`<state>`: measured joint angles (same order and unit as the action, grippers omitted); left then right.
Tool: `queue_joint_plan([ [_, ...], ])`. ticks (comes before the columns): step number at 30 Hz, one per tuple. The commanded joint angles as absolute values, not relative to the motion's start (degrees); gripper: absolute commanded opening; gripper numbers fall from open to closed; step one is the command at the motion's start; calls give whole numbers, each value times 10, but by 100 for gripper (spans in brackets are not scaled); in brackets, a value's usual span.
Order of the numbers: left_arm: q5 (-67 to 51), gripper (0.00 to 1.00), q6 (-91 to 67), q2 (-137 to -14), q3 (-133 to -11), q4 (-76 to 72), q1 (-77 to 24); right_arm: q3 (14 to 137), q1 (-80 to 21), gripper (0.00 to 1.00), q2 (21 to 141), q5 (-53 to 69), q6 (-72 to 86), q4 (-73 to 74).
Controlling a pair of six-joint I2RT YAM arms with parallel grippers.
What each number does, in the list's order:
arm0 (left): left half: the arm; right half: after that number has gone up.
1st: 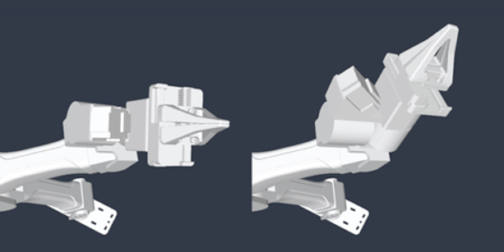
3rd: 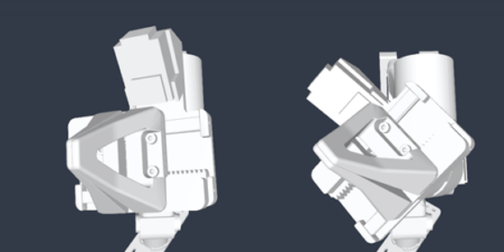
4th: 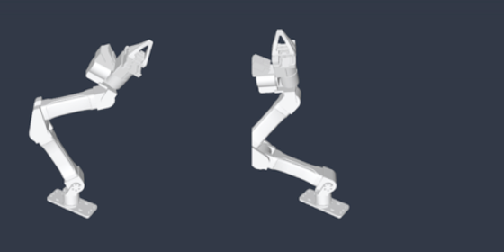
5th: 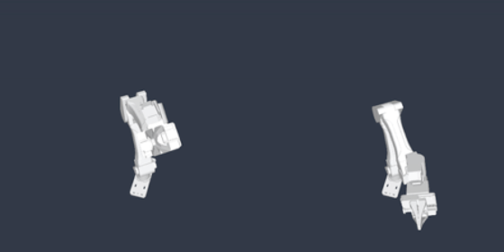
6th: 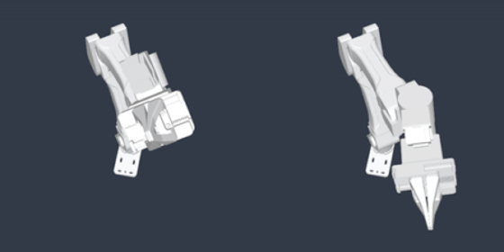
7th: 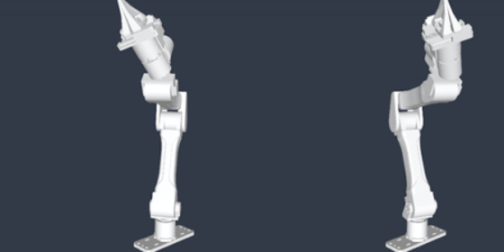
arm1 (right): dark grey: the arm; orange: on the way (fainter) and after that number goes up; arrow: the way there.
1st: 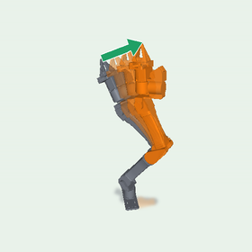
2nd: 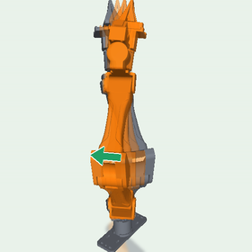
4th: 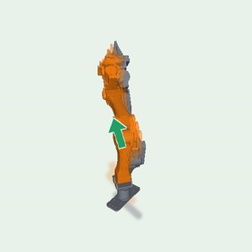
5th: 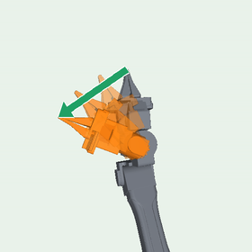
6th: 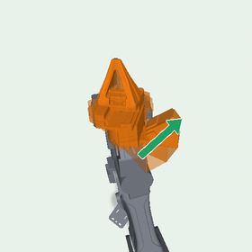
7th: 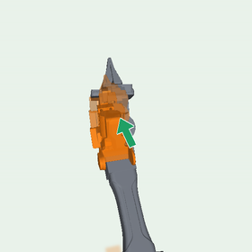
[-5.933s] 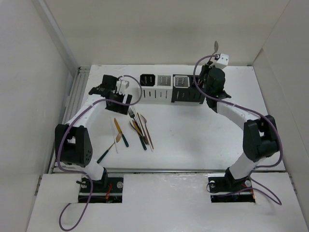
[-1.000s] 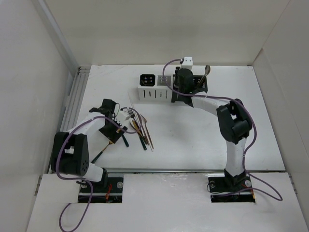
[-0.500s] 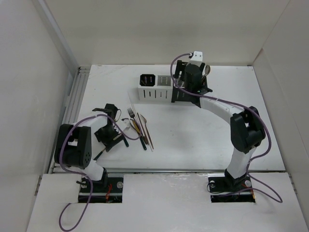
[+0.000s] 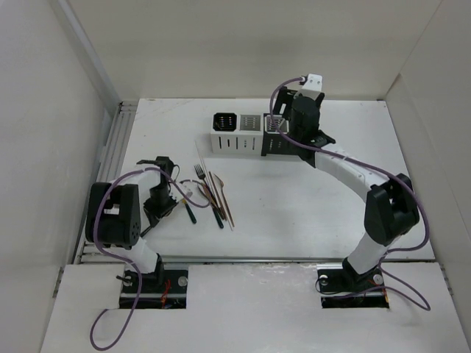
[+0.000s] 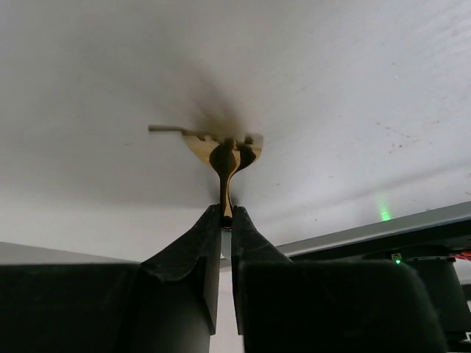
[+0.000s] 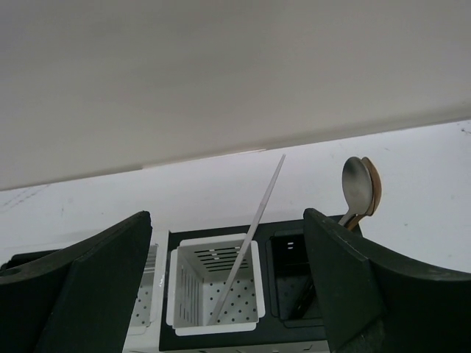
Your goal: Sort the eating utensils into containers
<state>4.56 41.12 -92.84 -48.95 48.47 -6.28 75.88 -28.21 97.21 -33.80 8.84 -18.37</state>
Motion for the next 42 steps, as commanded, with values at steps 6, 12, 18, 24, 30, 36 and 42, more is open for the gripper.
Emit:
queue_joint_plan([
  [6,-62,0,390,-811,-721,430,-40,748,-286,88,902,-352,93,-197],
  [12,-129,0,230,-823,-901,303,-53,723,-235,88,870,-280,105,-228],
  [18,-126,0,61,-929,-1024,119,-131,697,-210,88,857,-228,99,-234],
  [24,-72,0,33,-1069,-1115,55,-210,669,-205,88,852,-221,99,-244],
  [30,-40,0,-12,-1128,-1144,54,-217,647,-194,88,846,-227,99,-244],
  [36,-5,0,-39,-1139,-1093,40,-217,635,-181,88,826,-232,89,-244],
  [42,14,31,-56,-1134,-1073,115,-222,619,-181,90,801,-248,83,-244],
])
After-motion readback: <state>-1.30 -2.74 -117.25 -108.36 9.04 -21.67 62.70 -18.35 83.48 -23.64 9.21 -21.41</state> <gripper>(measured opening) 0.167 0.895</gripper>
